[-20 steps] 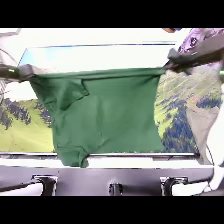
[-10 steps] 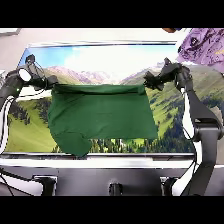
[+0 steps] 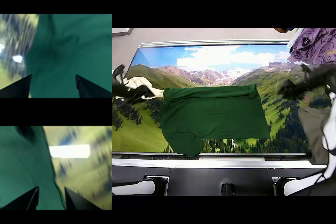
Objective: Fold the clothes and pants, and hang the long-sleeved shirts on hangers.
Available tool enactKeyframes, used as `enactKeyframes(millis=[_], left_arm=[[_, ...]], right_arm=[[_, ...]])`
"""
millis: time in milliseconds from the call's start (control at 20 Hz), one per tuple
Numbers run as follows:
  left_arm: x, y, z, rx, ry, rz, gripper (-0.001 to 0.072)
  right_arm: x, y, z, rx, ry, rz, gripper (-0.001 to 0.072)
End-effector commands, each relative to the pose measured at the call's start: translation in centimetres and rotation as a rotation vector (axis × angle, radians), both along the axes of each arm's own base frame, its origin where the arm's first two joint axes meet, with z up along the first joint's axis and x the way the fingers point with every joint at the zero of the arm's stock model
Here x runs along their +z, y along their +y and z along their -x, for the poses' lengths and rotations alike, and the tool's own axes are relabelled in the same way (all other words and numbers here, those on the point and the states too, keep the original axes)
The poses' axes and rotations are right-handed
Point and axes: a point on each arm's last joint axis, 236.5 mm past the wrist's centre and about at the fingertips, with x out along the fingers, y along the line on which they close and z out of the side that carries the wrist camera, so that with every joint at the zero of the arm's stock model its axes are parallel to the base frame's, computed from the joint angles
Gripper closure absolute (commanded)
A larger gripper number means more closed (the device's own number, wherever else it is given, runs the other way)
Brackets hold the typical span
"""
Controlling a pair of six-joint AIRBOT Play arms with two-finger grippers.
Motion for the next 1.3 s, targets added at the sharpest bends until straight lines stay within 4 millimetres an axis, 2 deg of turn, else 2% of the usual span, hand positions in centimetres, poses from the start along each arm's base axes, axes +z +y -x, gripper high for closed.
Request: enactKeyframes(millis=[0,50,150,200,300,400,500,800,1100,1200,1250], left_arm=[[-1.5,1.1,6.4,0.086,0.054,0.058,0.0093],[-2.0,1.4,7.5,0.110,0.061,0.062,0.0093],[-2.6,1.5,8.9,0.134,0.077,0.070,0.0093],[-2.7,1.4,9.1,0.135,0.081,0.073,0.0093],[-2.7,1.3,8.9,0.136,0.076,0.075,0.0092],[-2.5,1.3,8.6,0.143,0.062,0.079,0.0093],[-2.4,1.3,8.1,0.151,0.044,0.087,0.0092],[-1.8,1.1,6.8,0.176,-0.008,0.115,0.0093],[-1.9,0.8,7.2,0.217,0.023,0.145,0.0092],[-2.0,0.6,7.5,0.240,0.045,0.164,0.0091],[-2.0,0.6,7.5,0.235,0.045,0.162,0.0090]], right_arm=[[-2.9,-0.8,8.9,-0.048,0.113,-0.105,0.0298],[-4.2,-0.3,11.1,-0.060,0.144,-0.121,0.0283],[-6.5,1.1,14.3,-0.061,0.193,-0.145,0.0273],[-7.4,1.7,15.1,-0.070,0.210,-0.155,0.0223],[-8.7,2.7,16.2,-0.072,0.219,-0.183,0.0214],[-9.4,3.3,16.6,-0.080,0.220,-0.199,0.0214],[-9.4,3.9,16.2,-0.093,0.197,-0.225,0.0214],[-9.8,4.0,15.8,-0.108,0.191,-0.238,0.0214],[-11.7,8.3,18.0,0.008,0.236,-0.219,0.0216],[-11.7,8.7,17.9,0.017,0.237,-0.214,0.0280],[-11.8,8.6,17.7,0.005,0.235,-0.210,0.0429]])
